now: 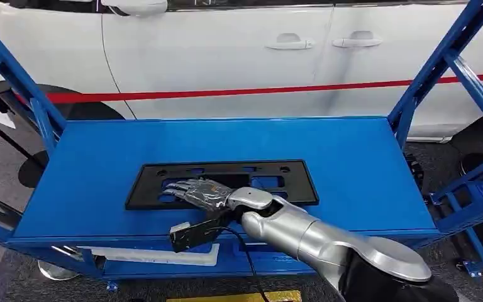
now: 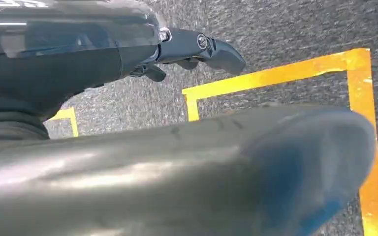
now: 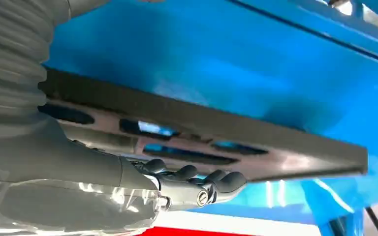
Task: Take the parts from the cabinet and place them on the table.
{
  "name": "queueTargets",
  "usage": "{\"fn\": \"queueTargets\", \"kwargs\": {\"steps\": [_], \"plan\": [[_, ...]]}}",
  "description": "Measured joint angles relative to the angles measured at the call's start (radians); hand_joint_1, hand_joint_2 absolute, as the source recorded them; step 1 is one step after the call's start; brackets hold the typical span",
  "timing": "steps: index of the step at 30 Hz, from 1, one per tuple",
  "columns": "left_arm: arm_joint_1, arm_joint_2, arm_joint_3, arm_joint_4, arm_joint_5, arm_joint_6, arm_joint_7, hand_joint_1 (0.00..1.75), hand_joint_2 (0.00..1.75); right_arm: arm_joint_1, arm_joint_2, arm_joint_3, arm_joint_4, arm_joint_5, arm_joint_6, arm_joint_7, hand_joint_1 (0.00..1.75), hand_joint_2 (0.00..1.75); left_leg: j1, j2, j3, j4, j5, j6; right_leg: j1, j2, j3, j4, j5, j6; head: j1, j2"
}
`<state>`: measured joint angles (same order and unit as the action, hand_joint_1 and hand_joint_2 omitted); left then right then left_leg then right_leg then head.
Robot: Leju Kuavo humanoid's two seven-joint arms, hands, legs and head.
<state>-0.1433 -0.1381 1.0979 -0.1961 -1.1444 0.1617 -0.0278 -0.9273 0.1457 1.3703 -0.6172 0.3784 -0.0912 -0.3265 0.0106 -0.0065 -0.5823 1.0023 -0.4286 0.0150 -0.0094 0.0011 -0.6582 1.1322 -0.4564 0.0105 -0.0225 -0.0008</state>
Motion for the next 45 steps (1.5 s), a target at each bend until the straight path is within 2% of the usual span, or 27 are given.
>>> {"fn": "queueTargets", "kwargs": {"steps": [1,2,5,7,8,10,11,12,13,16,17,20,22,23,26,27,29,31,32,36,38,39,41,42,43,44,45], "plan": [[0.001,-0.002,0.000,0.000,0.000,0.000,-0.002,0.00,0.00,-0.002,0.002,-0.004,0.003,-0.001,-0.004,-0.002,0.00,1.75,0.000,0.000,-0.001,0.003,-0.003,-0.005,0.000,0.000,0.038,-0.073,0.025,-0.006,0.000,0.000],[0.001,-0.002,0.000,0.000,-0.001,0.000,-0.003,0.00,0.00,-0.005,0.005,-0.006,0.007,-0.002,-0.010,-0.004,0.00,1.75,-0.011,-0.001,-0.008,0.015,-0.008,-0.012,0.006,0.000,0.049,-0.107,0.013,-0.008,0.000,0.000],[0.006,-0.003,0.001,0.000,-0.009,-0.002,-0.002,0.00,0.00,-0.004,0.006,-0.011,0.017,-0.006,-0.029,-0.005,0.00,1.75,-0.004,0.000,-0.008,0.007,-0.005,-0.026,0.010,0.004,0.044,-0.101,0.015,-0.021,-0.001,0.000],[0.006,-0.003,0.000,0.000,-0.011,-0.004,0.002,0.00,0.00,-0.005,0.007,-0.020,0.019,-0.009,-0.046,-0.005,0.00,1.75,-0.001,0.001,-0.015,0.027,-0.024,-0.036,0.001,0.002,0.050,-0.114,0.022,-0.034,-0.001,0.000],[0.007,-0.003,0.000,0.000,-0.012,-0.004,0.002,0.00,0.00,-0.006,0.007,-0.024,0.019,-0.010,-0.057,-0.004,0.00,1.75,-0.001,0.001,-0.031,0.064,-0.051,-0.041,0.001,0.002,0.050,-0.115,0.023,-0.037,-0.003,0.000],[0.010,-0.003,0.000,0.000,-0.016,-0.004,0.002,0.00,0.00,-0.004,0.005,-0.031,0.020,-0.010,-0.081,-0.005,0.00,1.75,0.002,0.001,-0.102,0.222,-0.128,-0.049,0.003,0.000,0.049,-0.114,0.022,-0.042,-0.002,0.000],[0.014,-0.004,0.000,0.000,-0.018,-0.004,0.002,0.00,0.00,-0.001,0.005,-0.032,0.022,-0.010,-0.088,-0.005,0.00,1.75,0.002,0.001,-0.137,0.298,-0.152,-0.052,0.003,0.000,0.049,-0.113,0.021,-0.043,-0.002,0.000],[0.017,-0.005,0.000,0.000,-0.017,-0.004,0.002,0.00,0.00,0.001,0.004,-0.034,0.024,-0.010,-0.089,-0.005,0.00,1.75,0.003,0.001,-0.148,0.320,-0.148,-0.054,0.003,0.000,0.049,-0.112,0.021,-0.043,-0.002,0.000],[0.019,-0.005,0.000,0.000,-0.018,-0.004,0.002,0.00,0.00,0.002,0.004,-0.034,0.025,-0.010,-0.089,-0.005,0.00,1.75,0.003,0.002,-0.138,0.296,-0.123,-0.054,0.003,0.002,0.049,-0.111,0.020,-0.043,-0.002,0.000],[0.019,-0.005,0.000,0.000,-0.018,-0.004,0.002,0.00,0.00,0.001,0.004,-0.040,0.026,-0.010,-0.103,-0.007,0.00,1.75,0.005,0.003,-0.025,0.057,0.000,-0.048,0.003,0.004,0.051,-0.105,0.015,-0.036,-0.002,0.000],[0.018,-0.006,0.000,0.000,-0.018,-0.004,0.002,0.00,0.00,0.001,0.004,-0.044,0.026,-0.010,-0.112,-0.007,0.00,1.75,-0.001,0.002,-0.008,0.027,-0.015,-0.042,0.010,0.005,0.048,-0.103,0.014,-0.032,-0.002,0.000],[0.021,-0.006,0.001,0.000,-0.018,-0.004,0.001,0.00,0.00,0.007,0.003,-0.056,0.030,0.008,-0.169,-0.004,0.00,1.75,-0.006,0.000,-0.011,0.019,-0.014,-0.022,0.007,0.004,0.045,-0.106,0.019,-0.017,-0.001,0.000],[0.024,-0.007,0.000,0.000,-0.018,-0.004,0.003,0.00,0.00,0.011,0.002,-0.062,0.030,0.047,-0.228,0.014,0.00,1.75,0.002,0.002,-0.004,0.003,-0.003,-0.006,0.006,0.004,0.043,-0.096,0.008,-0.003,0.000,0.000],[0.022,-0.007,0.000,0.000,-0.018,-0.004,0.004,0.00,0.00,0.012,0.001,-0.063,0.030,0.071,-0.254,0.026,0.00,1.75,0.001,0.002,-0.003,0.001,-0.001,-0.003,0.005,0.003,0.029,-0.064,-0.016,0.001,0.000,0.000],[0.022,-0.008,0.001,0.000,-0.017,-0.004,0.004,0.00,0.00,0.026,-0.006,-0.063,0.030,0.112,-0.291,0.051,0.00,1.75,-0.002,0.003,-0.004,0.001,-0.002,0.005,0.004,0.003,-0.075,0.153,-0.117,0.008,0.000,0.000],[0.023,-0.008,0.001,0.000,-0.017,-0.004,0.004,0.00,0.00,0.034,-0.010,-0.063,0.030,0.115,-0.291,0.053,0.00,1.75,-0.002,0.003,-0.004,0.002,-0.002,0.005,0.004,0.003,-0.095,0.192,-0.121,0.009,0.000,0.000],[0.024,-0.008,0.001,0.000,-0.017,-0.004,0.004,0.00,0.00,0.040,-0.013,-0.063,0.030,0.116,-0.292,0.052,0.00,1.75,-0.002,0.002,-0.004,0.005,-0.003,0.005,0.003,0.003,-0.070,0.134,-0.068,0.006,0.000,0.000],[0.023,-0.010,0.001,0.000,-0.017,-0.005,0.004,0.00,0.00,0.036,-0.014,-0.063,0.030,0.117,-0.294,0.052,0.00,1.75,-0.002,0.000,-0.003,0.010,-0.007,0.000,0.003,0.003,0.016,-0.036,0.016,-0.001,0.000,0.000],[0.023,-0.010,0.001,0.000,-0.017,-0.005,0.004,0.00,0.00,0.035,-0.014,-0.064,0.030,0.117,-0.295,0.052,0.00,1.75,-0.006,0.000,-0.006,0.015,-0.011,-0.005,0.006,0.004,0.040,-0.090,0.013,-0.006,0.000,0.000],[0.022,-0.010,0.001,0.000,-0.017,-0.005,0.004,0.00,0.00,0.037,-0.016,-0.064,0.030,0.123,-0.299,0.053,0.00,1.75,-0.006,0.000,-0.008,0.013,-0.011,-0.026,0.012,0.006,0.041,-0.100,0.016,-0.026,0.000,0.000],[0.023,-0.010,0.001,0.000,-0.014,-0.004,0.002,0.00,0.00,0.036,-0.016,-0.064,0.028,0.159,-0.308,0.069,0.00,1.75,-0.005,0.001,-0.017,0.039,-0.036,-0.035,0.004,0.004,0.048,-0.113,0.022,-0.035,-0.002,0.000],[0.023,-0.010,0.001,0.000,-0.010,-0.004,-0.001,0.00,0.00,0.036,-0.016,-0.066,0.026,0.192,-0.317,0.082,0.00,1.75,-0.004,0.001,-0.040,0.093,-0.071,-0.040,0.003,0.003,0.048,-0.113,0.023,-0.038,-0.003,0.000],[0.023,-0.010,0.001,0.000,-0.006,-0.004,-0.010,0.00,0.00,0.041,-0.018,-0.066,0.026,0.274,-0.336,0.110,0.00,1.75,-0.001,0.001,-0.115,0.258,-0.145,-0.048,0.006,0.001,0.048,-0.112,0.021,-0.042,-0.002,0.000],[0.024,-0.010,0.001,0.000,-0.005,-0.005,-0.011,0.00,0.00,0.044,-0.019,-0.066,0.027,0.306,-0.342,0.121,0.00,1.75,0.000,0.001,-0.141,0.312,-0.157,-0.050,0.006,0.001,0.048,-0.111,0.021,-0.042,-0.002,0.000],[0.025,-0.010,0.001,0.000,-0.004,-0.005,-0.012,0.00,0.00,0.048,-0.022,-0.066,0.029,0.344,-0.348,0.133,0.00,1.75,0.001,0.001,-0.145,0.318,-0.144,-0.051,0.006,0.001,0.048,-0.110,0.021,-0.042,-0.002,0.000],[0.024,-0.010,0.001,0.000,-0.004,-0.007,-0.011,0.00,0.00,0.049,-0.024,-0.066,0.032,0.369,-0.351,0.143,0.00,1.75,0.002,0.002,-0.127,0.278,-0.112,-0.052,0.006,0.001,0.048,-0.109,0.020,-0.042,-0.002,0.000],[0.022,-0.009,0.001,0.000,-0.002,-0.008,-0.011,0.00,0.00,0.049,-0.026,-0.066,0.034,0.390,-0.353,0.150,0.00,1.75,0.003,0.002,-0.090,0.199,-0.066,-0.051,0.005,0.003,0.049,-0.108,0.019,-0.041,-0.002,0.000]]}}
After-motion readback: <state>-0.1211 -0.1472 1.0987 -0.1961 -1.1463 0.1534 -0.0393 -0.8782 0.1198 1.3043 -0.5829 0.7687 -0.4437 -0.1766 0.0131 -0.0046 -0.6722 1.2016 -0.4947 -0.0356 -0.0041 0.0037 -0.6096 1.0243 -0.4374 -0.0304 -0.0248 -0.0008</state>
